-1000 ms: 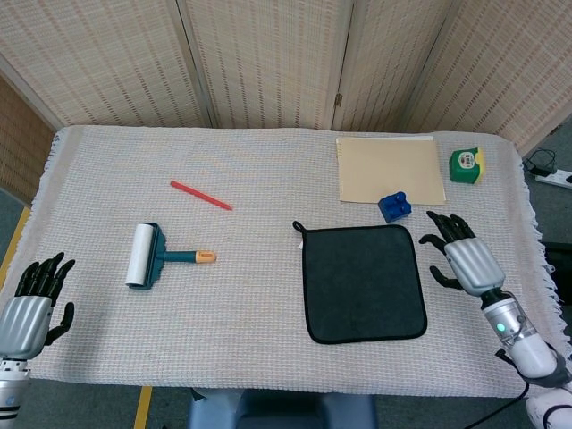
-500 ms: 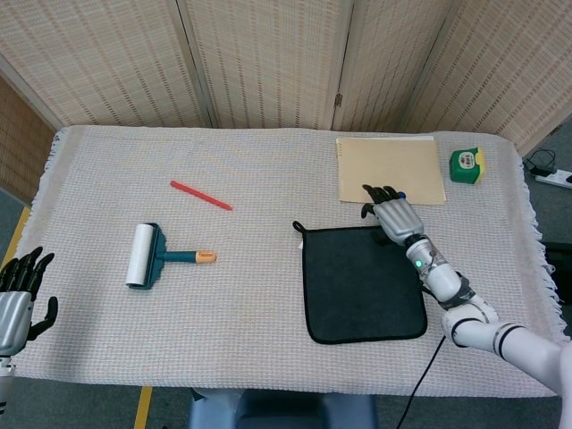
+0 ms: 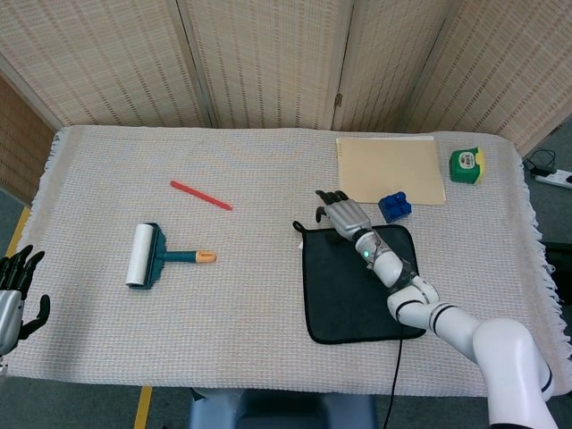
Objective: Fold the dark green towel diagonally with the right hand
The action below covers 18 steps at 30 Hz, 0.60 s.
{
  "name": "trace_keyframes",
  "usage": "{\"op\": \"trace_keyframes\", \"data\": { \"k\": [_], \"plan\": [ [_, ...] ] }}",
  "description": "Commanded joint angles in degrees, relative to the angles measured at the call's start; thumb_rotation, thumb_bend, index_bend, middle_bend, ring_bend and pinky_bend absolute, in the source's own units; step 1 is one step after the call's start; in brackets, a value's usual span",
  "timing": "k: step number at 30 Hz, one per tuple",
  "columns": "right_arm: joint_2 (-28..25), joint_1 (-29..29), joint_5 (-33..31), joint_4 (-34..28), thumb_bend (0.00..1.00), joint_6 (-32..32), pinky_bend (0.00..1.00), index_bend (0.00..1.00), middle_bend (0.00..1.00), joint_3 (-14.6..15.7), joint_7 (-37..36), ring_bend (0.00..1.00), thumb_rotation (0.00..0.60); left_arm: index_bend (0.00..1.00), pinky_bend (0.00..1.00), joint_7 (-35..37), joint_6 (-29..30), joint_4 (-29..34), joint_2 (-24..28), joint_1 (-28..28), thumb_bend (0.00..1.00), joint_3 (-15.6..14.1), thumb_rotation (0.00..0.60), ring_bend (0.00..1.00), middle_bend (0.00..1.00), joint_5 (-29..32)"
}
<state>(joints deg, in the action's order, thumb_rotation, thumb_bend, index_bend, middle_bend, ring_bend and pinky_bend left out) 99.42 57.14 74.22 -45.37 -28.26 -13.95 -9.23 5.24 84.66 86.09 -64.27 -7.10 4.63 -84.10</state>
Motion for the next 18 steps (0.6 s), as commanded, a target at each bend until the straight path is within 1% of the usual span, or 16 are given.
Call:
{"op": "trace_keyframes", "data": {
  "k": [1,10,18],
  "plan": [
    [1.58,1.37,0.9,1.85,0.45,0.69,0.0,0.4,0.0,0.1,-2.5,0.0,0.6,0.04,0.0,0.12,-0.1,-0.02,0.03,-0.03,0.64,-0.01,0.6,0.0,0.03,0.03],
    [5.44,4.0,3.44,7.22,0.45,1.11,0.0,0.41,0.0,1.28,-7.63,0.0,0.6,0.04,0.0,0.75,0.14,-0.13,0.22,0.08,0.64,-0.02,0.6,0.0,0.03,-0.16],
    [7.34,5.57,5.02,10.58,0.45,1.36,0.0,0.41,0.0,2.4,-10.65,0.0,0.6,0.03,0.0,1.05,0.29,-0.22,0.3,0.14,0.64,0.08,0.6,0.0,0.03,-0.08]
  ]
}}
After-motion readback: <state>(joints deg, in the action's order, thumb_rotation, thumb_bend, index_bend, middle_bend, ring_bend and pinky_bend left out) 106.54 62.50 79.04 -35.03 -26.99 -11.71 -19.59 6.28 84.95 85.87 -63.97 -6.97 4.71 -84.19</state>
